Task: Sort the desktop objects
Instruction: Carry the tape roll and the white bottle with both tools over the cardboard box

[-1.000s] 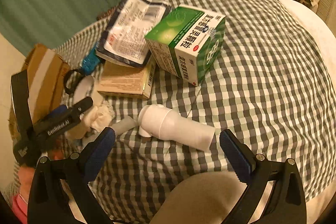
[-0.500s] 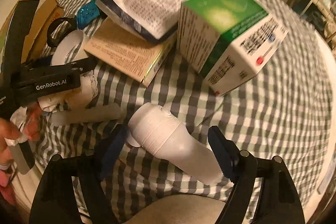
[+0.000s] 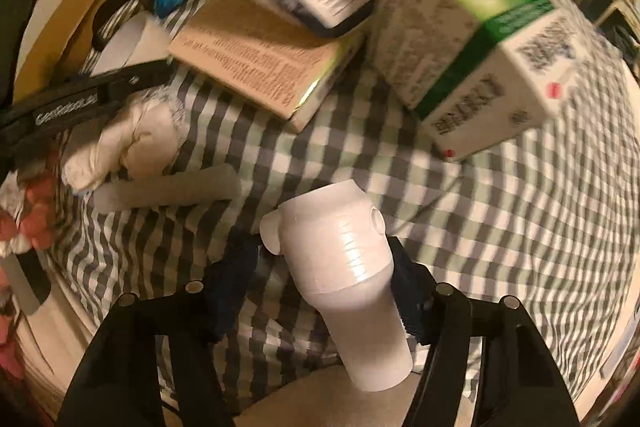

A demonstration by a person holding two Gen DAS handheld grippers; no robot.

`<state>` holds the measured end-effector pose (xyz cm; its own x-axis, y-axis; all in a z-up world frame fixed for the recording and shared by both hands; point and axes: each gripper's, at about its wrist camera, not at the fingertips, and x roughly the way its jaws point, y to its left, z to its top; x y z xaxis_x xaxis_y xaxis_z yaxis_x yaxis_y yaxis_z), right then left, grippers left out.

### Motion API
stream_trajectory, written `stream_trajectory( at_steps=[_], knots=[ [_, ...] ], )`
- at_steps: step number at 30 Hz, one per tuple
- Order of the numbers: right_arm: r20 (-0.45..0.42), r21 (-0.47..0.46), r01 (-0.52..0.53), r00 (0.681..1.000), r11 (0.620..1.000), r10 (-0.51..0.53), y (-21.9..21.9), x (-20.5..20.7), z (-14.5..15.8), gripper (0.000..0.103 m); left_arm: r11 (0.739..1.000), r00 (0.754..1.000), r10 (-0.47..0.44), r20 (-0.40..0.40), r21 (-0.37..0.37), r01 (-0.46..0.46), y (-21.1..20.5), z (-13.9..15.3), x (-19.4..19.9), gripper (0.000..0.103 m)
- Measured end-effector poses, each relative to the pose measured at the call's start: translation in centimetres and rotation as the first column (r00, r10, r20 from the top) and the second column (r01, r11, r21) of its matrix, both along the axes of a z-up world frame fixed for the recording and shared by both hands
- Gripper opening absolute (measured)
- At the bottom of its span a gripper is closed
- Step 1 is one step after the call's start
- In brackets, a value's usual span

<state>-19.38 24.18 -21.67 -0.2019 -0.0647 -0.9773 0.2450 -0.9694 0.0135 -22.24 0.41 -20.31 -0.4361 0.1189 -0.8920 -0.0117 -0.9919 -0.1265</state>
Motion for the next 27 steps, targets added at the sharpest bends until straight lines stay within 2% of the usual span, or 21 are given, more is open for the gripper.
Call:
stream_trajectory(
  at_steps=[1,9,13,17,27],
  knots=[
    [-0.016,-0.007,0.008,1.0,1.0,-0.008,0.1,0.3,0.4,0.044,1.0,1.0,0.002,-0.009,-0.002,-0.002,-0.3,0.4,0.6,0.083],
    [-0.08,-0.081,0.058,0.995,0.995,-0.065,0.2,2.7,3.3,0.044,1.0,0.994,0.003,-0.11,-0.028,-0.006,0.4,6.0,3.9,0.083],
    [-0.133,-0.096,0.058,0.989,0.994,-0.071,1.2,2.8,8.6,0.044,0.999,0.986,-0.006,-0.164,-0.045,-0.001,1.4,8.9,4.6,0.083],
    [-0.192,-0.115,0.063,0.978,0.991,-0.085,3.5,4.9,11.1,0.044,0.999,0.977,-0.022,-0.213,-0.05,0.012,1.8,11.8,6.3,0.083],
    [-0.344,-0.138,0.042,0.935,0.99,-0.088,2.1,9.0,17.4,0.044,0.997,0.96,-0.059,-0.273,-0.066,0.042,2.8,16.3,10.8,0.083]
  ],
)
